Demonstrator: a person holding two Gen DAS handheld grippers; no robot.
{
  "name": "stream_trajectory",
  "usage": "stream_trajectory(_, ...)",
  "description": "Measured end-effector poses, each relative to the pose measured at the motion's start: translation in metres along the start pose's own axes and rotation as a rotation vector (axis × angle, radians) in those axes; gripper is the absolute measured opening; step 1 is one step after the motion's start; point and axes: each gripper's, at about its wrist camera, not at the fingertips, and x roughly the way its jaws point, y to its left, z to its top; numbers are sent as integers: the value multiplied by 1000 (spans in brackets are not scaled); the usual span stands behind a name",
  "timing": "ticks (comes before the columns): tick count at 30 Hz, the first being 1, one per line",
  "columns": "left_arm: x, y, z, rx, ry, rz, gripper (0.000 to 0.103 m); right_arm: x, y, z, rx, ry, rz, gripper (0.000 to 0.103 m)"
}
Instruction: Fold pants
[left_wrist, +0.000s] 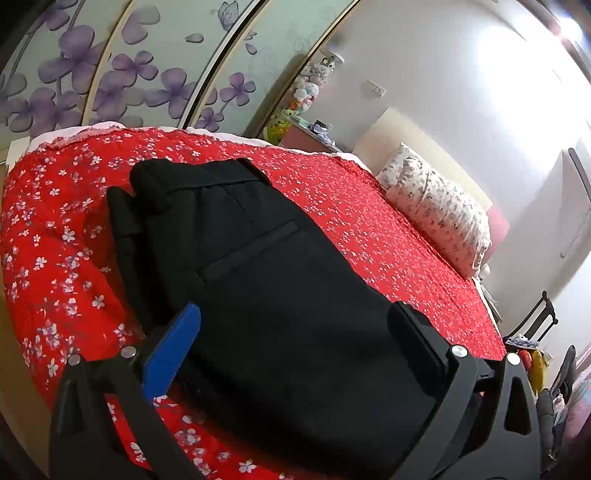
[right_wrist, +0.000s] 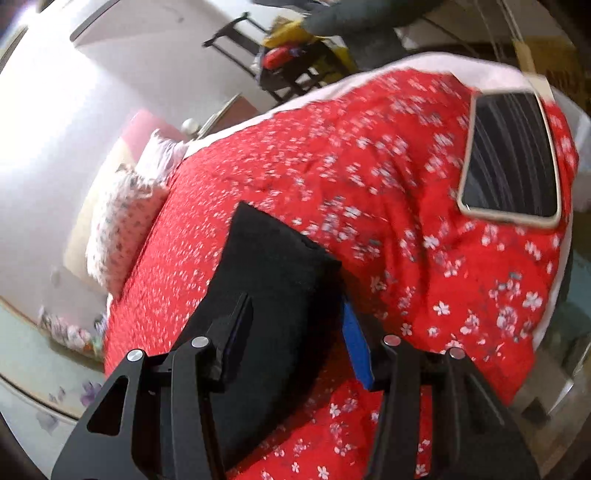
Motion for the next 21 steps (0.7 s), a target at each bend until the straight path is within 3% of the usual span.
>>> stream_trajectory(2,-1,1,0,0,1,-5,101,4,-10,-2,35,9,-15,50)
stream_trajectory(5,-1,1,0,3,1,-4,101,8,-22,-4,75,5,-34,35)
stream_trajectory(10,-2,1,0,0,2,-5,101,2,-11,-4,15,-44,-48,19)
stream_trajectory(14,-2,2,0,-6,4,-11,101,-14,13,-7,-99,-95,-40,15)
stream_trajectory(21,-3,6,2,-30,7,-26,101,-31,84,-20,-262,-86,104,14)
